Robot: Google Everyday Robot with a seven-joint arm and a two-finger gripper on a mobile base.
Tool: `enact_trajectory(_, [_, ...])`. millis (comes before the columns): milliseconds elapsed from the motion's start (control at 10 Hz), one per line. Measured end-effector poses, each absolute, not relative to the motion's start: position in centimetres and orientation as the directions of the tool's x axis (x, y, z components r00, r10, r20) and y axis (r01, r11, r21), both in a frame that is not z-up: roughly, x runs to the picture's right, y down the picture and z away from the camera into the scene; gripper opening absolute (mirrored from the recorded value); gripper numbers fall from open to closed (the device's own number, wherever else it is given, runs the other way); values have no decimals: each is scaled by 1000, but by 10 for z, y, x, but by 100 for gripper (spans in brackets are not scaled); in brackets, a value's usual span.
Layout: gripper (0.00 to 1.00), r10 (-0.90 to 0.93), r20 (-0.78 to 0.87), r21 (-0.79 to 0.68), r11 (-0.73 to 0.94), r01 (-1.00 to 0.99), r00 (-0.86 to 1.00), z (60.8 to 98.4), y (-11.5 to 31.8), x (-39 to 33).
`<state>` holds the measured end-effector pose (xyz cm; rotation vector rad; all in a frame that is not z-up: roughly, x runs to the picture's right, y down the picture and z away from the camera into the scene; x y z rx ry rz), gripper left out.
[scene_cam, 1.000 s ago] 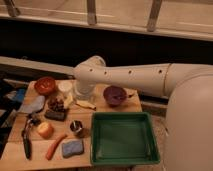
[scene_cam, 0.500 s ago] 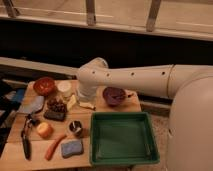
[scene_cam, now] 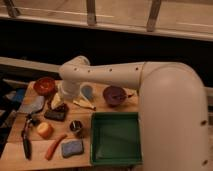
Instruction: Place brush in table surface
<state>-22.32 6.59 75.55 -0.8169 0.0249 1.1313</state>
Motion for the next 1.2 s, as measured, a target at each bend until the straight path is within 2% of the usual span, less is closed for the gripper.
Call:
enact_trajectory(300, [80,746,-367,-640,231,-733,555,755,71,-282])
enact_trajectory(800, [80,746,-360,-640,241,-730,561,756,74,-284])
enact_trajectory(1200, [80,716,-336,-670,275,-690,612,749,105,-329])
